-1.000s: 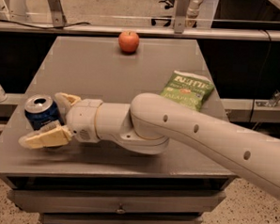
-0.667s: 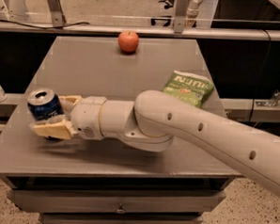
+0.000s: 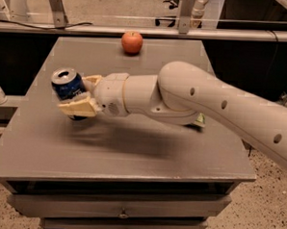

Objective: Knock pepsi can over

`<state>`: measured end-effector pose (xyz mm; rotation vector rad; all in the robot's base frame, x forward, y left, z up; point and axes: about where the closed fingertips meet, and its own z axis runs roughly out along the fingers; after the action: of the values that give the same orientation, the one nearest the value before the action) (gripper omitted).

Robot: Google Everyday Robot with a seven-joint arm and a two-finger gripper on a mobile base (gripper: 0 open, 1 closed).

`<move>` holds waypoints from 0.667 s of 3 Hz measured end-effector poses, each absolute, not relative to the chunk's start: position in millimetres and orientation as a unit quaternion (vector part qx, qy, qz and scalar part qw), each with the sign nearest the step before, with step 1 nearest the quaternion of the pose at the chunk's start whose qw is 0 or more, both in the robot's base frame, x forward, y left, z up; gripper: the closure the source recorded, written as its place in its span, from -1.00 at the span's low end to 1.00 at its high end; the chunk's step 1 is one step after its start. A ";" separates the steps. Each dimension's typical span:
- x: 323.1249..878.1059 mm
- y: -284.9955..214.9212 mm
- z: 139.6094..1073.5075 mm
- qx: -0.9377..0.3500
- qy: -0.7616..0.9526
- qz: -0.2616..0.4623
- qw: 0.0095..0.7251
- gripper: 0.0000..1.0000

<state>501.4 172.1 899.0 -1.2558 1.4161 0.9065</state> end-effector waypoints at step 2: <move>554.5 145.2 935.7 -0.599 0.596 0.306 0.438 1.00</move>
Offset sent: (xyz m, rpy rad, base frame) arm 0.1177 -0.0873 0.0244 -0.5106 -0.0289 0.0332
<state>554.5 145.2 935.7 -1.4890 1.4814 0.7618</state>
